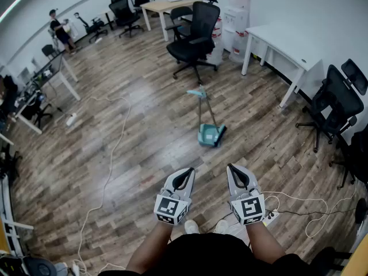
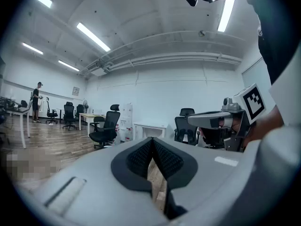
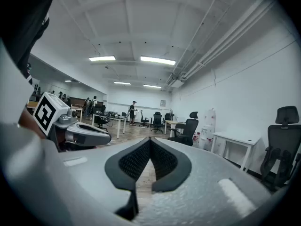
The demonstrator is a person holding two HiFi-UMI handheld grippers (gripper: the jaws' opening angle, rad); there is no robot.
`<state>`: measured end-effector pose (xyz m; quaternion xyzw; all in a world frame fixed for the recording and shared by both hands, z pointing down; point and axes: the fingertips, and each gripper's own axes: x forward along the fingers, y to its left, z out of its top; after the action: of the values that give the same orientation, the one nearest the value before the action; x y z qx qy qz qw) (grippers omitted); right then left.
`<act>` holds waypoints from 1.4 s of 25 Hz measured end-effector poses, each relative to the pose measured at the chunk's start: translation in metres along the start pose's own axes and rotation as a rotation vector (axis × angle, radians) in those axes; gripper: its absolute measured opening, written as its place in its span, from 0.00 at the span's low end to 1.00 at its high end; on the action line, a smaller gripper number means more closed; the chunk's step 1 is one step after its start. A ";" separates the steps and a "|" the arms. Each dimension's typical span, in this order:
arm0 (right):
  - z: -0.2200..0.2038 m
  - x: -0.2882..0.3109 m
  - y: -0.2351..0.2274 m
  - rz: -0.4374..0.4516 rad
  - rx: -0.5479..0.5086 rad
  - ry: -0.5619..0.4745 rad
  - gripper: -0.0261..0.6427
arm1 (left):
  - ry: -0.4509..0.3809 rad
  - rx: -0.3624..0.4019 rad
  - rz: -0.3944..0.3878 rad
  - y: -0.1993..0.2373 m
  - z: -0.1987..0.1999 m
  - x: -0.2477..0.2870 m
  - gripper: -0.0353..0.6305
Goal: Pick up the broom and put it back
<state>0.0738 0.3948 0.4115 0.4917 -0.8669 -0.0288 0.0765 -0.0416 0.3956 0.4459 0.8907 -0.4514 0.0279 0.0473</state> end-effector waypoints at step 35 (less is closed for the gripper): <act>-0.008 0.099 -0.033 -0.038 0.049 -0.029 0.04 | 0.044 0.020 -0.021 0.093 -0.009 0.064 0.08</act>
<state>0.0530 0.2934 0.4256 0.5092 -0.8590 -0.0162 0.0514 -0.0786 0.2908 0.4661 0.8949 -0.4405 0.0515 0.0485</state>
